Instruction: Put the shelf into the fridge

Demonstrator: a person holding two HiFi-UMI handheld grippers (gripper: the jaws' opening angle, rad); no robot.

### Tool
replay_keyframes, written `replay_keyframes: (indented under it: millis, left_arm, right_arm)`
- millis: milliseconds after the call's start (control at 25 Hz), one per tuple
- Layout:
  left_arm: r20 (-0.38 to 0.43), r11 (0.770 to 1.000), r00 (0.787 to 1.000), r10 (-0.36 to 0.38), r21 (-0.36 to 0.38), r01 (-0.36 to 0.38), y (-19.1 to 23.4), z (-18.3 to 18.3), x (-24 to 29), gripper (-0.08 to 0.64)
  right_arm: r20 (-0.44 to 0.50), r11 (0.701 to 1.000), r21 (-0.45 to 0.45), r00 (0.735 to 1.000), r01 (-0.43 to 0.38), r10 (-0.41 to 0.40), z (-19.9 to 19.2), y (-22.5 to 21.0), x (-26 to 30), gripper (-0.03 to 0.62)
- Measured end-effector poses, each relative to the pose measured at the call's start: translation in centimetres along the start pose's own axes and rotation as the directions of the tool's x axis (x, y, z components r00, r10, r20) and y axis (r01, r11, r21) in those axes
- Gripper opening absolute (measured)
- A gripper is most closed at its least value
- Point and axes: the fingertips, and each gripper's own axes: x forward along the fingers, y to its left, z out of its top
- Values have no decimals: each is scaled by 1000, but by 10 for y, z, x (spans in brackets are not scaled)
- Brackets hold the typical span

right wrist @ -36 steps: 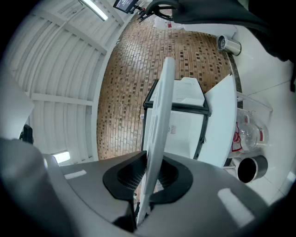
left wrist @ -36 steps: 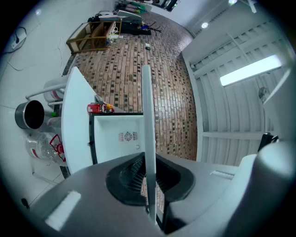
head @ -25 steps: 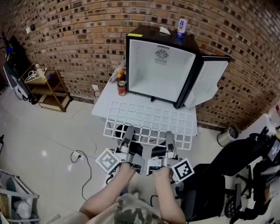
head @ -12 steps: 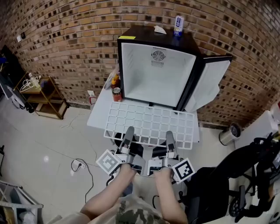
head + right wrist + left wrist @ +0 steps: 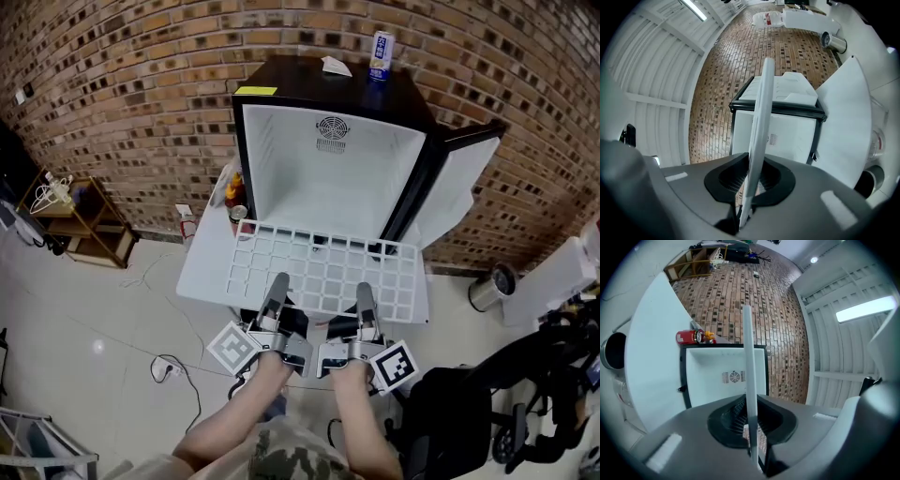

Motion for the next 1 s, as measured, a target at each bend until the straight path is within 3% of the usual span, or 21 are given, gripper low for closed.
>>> replay_keyframes:
  millis: [520, 1000]
  left_arm:
    - [-47, 1000, 999, -10, 5, 10, 18, 23, 60, 26]
    - [-85, 995, 995, -43, -95, 35, 23, 49, 106, 26]
  right_arm:
    - [55, 999, -33, 998, 33, -31, 7, -12, 54, 34]
    - [92, 997, -59, 995, 42, -37, -2, -5, 102, 34]
